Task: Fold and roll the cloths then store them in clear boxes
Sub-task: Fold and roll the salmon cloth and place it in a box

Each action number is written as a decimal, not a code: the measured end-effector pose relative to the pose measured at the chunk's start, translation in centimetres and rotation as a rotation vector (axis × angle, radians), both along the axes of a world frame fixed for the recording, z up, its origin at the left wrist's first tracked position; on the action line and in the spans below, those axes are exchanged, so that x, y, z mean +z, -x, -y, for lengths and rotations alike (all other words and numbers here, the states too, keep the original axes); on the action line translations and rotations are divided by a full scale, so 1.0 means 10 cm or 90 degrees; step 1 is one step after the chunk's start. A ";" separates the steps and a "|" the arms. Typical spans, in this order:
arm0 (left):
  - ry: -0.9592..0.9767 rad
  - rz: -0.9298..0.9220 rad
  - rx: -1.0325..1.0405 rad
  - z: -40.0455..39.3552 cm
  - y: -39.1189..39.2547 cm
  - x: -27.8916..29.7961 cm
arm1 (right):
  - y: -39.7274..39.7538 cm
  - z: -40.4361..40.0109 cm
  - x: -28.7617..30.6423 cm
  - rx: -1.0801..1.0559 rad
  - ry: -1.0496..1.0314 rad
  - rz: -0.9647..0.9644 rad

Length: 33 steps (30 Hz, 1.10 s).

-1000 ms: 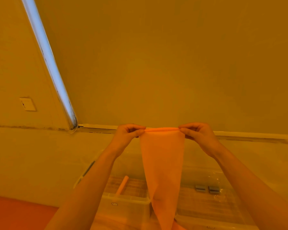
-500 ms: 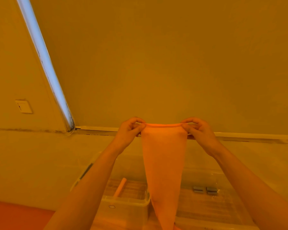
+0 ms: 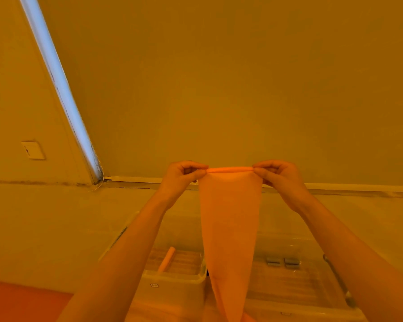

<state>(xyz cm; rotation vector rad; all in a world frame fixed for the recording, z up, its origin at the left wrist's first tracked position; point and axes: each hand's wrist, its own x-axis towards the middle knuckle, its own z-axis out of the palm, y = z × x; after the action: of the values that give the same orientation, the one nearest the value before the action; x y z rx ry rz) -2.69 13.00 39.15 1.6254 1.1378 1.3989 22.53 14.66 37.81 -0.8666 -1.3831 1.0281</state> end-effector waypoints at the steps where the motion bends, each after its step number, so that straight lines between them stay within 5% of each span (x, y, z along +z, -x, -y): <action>1: -0.001 -0.017 0.001 0.02 -0.01 0.01 | -0.02 0.01 0.00 -0.004 -0.006 0.005; 13: -0.036 -0.091 0.038 0.37 -0.35 0.19 | -0.26 0.30 0.16 -0.022 -0.021 -0.005; 26: 0.020 0.131 -0.018 0.69 -0.79 0.11 | -0.71 0.70 0.15 0.064 0.039 -0.105; 33: -0.003 0.016 0.030 0.79 -0.86 0.04 | -0.83 0.79 0.07 0.034 0.024 -0.043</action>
<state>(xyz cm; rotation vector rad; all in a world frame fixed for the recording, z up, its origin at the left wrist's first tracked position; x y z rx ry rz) 5.91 5.07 39.51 1.5905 1.1655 1.4489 30.80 6.73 38.55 -0.8194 -1.3387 1.1178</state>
